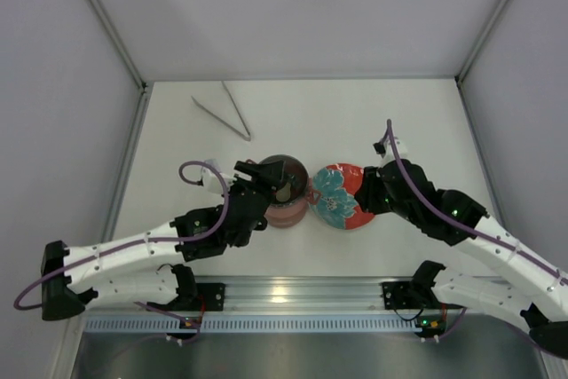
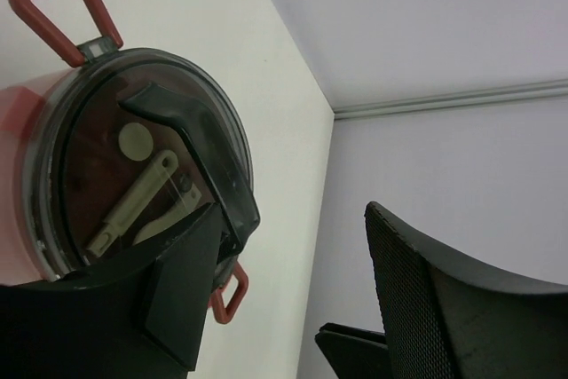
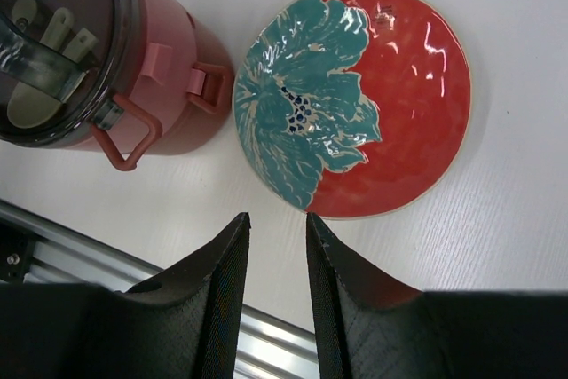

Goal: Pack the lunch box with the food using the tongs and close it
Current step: Place the box lid in the packing box.

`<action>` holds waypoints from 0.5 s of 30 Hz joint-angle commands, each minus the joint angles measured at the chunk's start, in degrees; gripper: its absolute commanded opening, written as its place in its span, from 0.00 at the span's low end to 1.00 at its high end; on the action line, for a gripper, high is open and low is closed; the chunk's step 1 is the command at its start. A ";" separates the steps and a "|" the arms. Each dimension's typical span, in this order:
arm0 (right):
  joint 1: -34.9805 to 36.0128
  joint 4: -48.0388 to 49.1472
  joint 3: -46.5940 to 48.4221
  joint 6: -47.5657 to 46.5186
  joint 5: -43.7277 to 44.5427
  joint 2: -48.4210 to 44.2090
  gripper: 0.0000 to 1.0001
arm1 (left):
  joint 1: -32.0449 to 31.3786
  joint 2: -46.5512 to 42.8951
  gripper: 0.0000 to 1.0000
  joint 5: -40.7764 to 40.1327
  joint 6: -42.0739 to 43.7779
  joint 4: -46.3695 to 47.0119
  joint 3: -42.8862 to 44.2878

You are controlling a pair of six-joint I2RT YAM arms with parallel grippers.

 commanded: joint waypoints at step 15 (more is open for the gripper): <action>-1.09 1.55 3.92 -0.22 1.04 -0.97 0.33 | 1.55 6.67 0.88 9.57 59.68 -26.12 33.77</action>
